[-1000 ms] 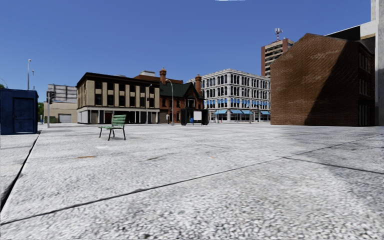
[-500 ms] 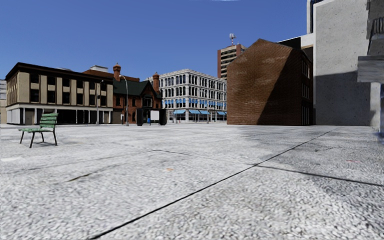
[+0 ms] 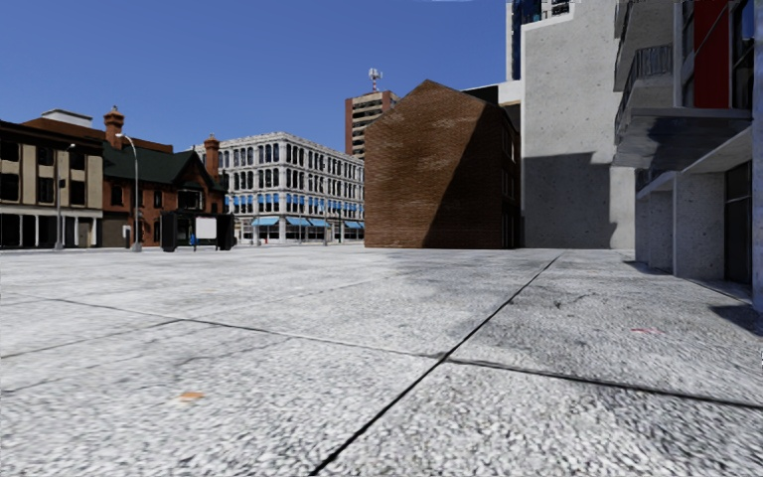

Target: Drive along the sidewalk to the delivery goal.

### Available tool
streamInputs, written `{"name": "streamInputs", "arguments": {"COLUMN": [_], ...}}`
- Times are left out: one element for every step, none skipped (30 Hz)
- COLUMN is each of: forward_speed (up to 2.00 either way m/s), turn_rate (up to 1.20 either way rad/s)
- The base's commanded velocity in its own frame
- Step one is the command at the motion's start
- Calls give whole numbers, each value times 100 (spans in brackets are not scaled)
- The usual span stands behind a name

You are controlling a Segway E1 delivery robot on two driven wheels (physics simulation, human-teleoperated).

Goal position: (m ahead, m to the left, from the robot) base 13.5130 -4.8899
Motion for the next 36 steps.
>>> {"name": "streamInputs", "arguments": {"forward_speed": [200, 200, 200, 200, 200, 200, 200, 200, 200, 200, 200, 200, 200, 200, 200, 200, 200, 200, 200, 200, 200, 200, 200, 200, 200, 200, 200, 200, 200, 200, 200, 200, 200, 200, 200, 200], "turn_rate": [-55, -55, -55, -55, -55, -55, -55, -55, -55, -55, -55, -55, -55, -55, -55, -55, -55, -55, -55, -55, -55, -55, -55, -55, -55, -4, 0, 0, 0, 0, 0, 0, 0, 0, 0, 0]}}
